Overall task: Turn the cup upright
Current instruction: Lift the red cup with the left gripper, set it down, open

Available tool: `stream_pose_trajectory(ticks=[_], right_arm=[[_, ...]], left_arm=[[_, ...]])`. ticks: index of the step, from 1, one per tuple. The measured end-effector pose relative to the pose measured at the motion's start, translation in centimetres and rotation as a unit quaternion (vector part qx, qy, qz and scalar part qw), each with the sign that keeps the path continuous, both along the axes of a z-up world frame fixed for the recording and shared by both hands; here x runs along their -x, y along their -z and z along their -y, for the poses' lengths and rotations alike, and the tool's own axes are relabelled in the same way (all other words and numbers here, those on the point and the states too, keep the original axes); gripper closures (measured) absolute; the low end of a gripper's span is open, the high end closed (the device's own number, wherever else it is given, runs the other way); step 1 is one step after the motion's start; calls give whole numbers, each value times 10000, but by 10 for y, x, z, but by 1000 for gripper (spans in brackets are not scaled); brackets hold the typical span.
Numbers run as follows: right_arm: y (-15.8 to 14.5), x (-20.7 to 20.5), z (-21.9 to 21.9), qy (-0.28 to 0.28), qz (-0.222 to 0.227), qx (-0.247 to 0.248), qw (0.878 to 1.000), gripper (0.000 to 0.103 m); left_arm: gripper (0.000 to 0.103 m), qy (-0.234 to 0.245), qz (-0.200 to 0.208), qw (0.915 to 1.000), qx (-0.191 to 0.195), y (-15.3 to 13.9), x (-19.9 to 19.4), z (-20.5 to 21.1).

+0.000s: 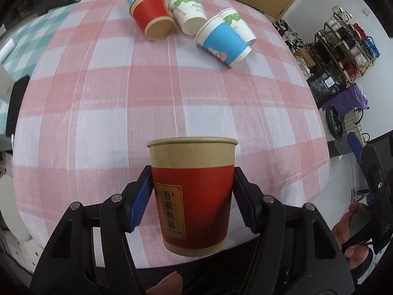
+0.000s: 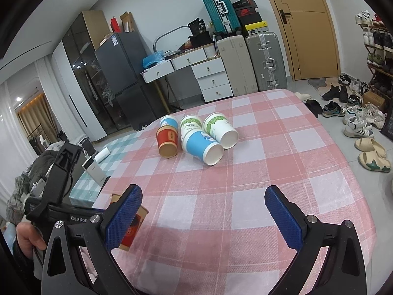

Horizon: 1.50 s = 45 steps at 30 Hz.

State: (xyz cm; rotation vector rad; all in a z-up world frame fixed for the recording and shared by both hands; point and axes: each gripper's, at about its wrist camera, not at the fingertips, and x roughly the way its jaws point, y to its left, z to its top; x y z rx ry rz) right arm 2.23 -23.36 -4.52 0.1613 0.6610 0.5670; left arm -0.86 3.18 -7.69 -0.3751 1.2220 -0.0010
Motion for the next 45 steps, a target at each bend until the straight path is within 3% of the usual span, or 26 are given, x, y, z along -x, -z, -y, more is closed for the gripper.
stream_pose_trajectory(ticks=[8,14,17,20,26,31,33,36,42,45], right_arm=[[3,6,-10,-102,-38,131,9999,1],[5,5,-14,-127,-81,207,9997,1],[4,6,-15,-135,-95,214,9996,1],[5,6,-17,-175,-102,232,9995,1],[6,9,-22,-250,-106,287,9992,1],[6,8,-24,-238,-120,292,9992,1],[6,8,-26,-256,-146,286,9992,1],[4,11,-30,-292,-136,278,9991,1],[-3,19,-42,-422,-20,249,9988,1],[-6,23,-48,-488,44,253,9985,1]], left_arm=[[42,-136,-42,9998,-166,19,12,-1],[41,-98,-73,9999,91,31,6,-5],[38,-123,-109,9998,108,32,5,-7],[19,-132,-109,9998,124,31,6,-10],[19,-154,76,9998,95,21,9,-16],[19,-304,588,9978,-64,-7,20,-20],[19,-372,860,9951,-332,-20,28,-20],[18,-464,1272,9880,-742,-40,40,-17],[18,-647,1852,9737,-1157,-66,66,-15],[12,-776,2029,9670,-1330,-74,80,-14]])
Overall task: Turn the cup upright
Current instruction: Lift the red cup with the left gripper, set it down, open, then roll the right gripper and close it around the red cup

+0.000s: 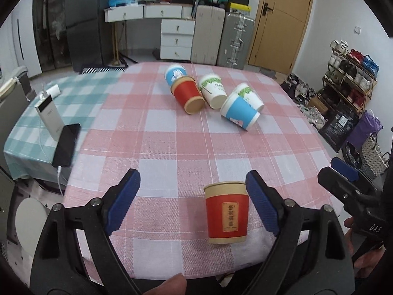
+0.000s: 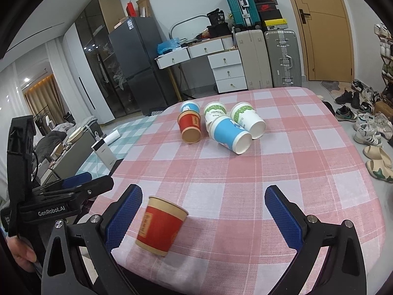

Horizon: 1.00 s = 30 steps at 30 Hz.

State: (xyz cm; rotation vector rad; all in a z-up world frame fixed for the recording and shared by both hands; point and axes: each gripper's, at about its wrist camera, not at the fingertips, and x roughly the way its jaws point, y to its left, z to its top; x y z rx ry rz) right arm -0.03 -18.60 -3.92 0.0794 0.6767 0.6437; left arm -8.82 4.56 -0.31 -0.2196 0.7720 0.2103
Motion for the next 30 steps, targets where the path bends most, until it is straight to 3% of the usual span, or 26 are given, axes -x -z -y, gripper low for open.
stream_pose_trajectory(ticks=[3,20,25,30], right_arm=[[-2,3,-6,-60,25,1,10000,1],[-25,23,-26,-296,301,9,9991,1],[-3,14,-38,-446,-149,103,9988,1],[34,-5,-58,-791,-1152,128,9901,1]], left_arm=[[1,-183,181,9997,39,-5,12,-3],[1,-530,860,9947,-202,-33,60,-7],[1,-664,920,9932,-265,-29,72,-11],[1,-860,890,9920,-234,-18,82,-26]])
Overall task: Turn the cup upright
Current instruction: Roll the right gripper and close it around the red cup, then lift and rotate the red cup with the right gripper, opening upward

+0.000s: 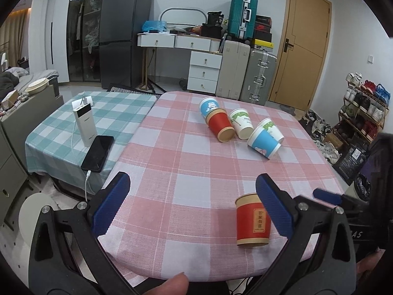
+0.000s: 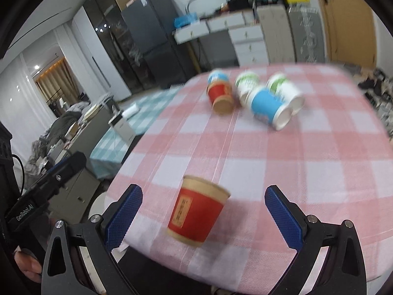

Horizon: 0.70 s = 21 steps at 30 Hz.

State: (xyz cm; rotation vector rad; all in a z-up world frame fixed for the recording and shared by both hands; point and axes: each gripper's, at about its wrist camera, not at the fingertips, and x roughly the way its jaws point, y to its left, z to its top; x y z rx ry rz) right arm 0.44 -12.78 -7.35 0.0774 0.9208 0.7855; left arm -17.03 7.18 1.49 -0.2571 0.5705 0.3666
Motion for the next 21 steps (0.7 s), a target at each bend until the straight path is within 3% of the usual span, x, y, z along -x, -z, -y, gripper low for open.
stream_pose_trajectory(ticks=[3,7,12,16,18,20,21], right_arm=[[23,-17,-7,53,-682,7,9977,1],[51,-41,-11,113,-1643,-348,9857,1],[70,-60,-26,-14,-2192,-337,9751,1],[78,-69,-40,-135,-2355,-268,9714,3],[80,-73,-46,-187,-2393,-204,9706,13],[82,-77,-51,-214,-2441,-121,9694,33],[82,-78,-51,-194,-2432,-132,9697,35]], left_arm=[[1,-75,-62,9999,92,8,0,-10],[1,-124,-112,9997,201,16,-4,-21],[1,-111,-228,9992,315,29,-15,-33],[1,-113,-312,9985,427,38,-22,-39],[1,-115,-356,9982,458,43,-26,-42],[1,-108,-387,9980,489,46,-29,-44],[1,-116,-408,9978,501,48,-30,-45]])
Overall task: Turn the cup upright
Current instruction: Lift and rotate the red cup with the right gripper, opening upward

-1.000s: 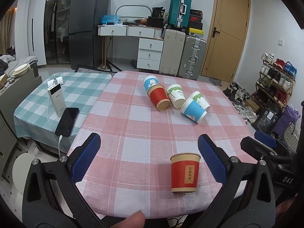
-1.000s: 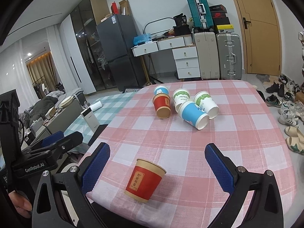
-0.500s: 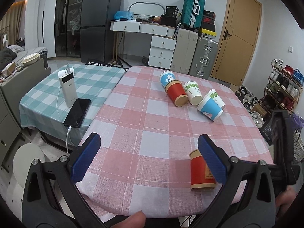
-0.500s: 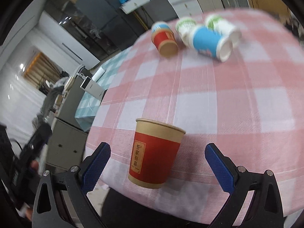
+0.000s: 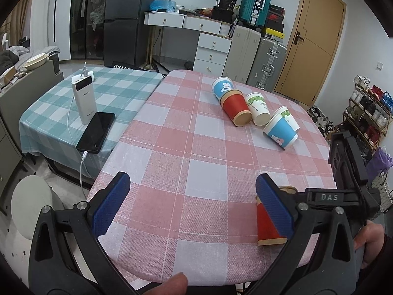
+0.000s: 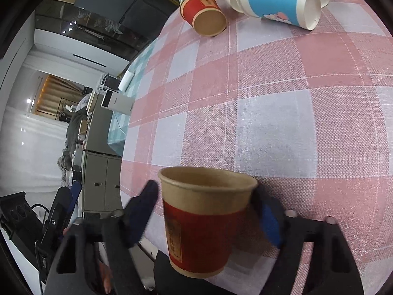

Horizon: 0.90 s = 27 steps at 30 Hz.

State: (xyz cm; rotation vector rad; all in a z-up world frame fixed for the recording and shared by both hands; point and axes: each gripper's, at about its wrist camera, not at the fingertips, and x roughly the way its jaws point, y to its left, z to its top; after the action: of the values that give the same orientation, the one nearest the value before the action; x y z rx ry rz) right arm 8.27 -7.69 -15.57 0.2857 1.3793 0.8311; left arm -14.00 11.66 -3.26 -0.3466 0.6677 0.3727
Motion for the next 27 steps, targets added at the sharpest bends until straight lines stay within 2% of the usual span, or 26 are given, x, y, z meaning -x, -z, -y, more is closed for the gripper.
stream_pose_trajectory(ticks=[3,5,7,10,13,17,20,27], right_arm=[[-9,1,3,56,282,65,9996,40],[-19,3,10,166,627,71,9979,40],[-30,5,16,252,1167,153,9927,41],[-41,13,18,271,2242,521,9728,41],[-46,19,18,296,2930,624,9536,41],[-51,22,20,434,3535,739,9315,41],[-49,23,20,572,3856,860,9169,41],[-46,37,25,667,4077,1040,9047,41]], left_arm=[[1,-42,-55,10000,65,4,-2,-3],[1,-47,-69,9999,91,6,-4,-3],[1,-38,-70,9999,82,6,-4,-3],[1,17,-57,10000,63,6,-6,1],[1,88,-61,9999,18,4,-8,8],[1,141,-56,9999,-38,1,-8,17],[1,186,-81,9998,-38,0,-8,22],[1,184,-60,9998,-62,-3,-4,27]])
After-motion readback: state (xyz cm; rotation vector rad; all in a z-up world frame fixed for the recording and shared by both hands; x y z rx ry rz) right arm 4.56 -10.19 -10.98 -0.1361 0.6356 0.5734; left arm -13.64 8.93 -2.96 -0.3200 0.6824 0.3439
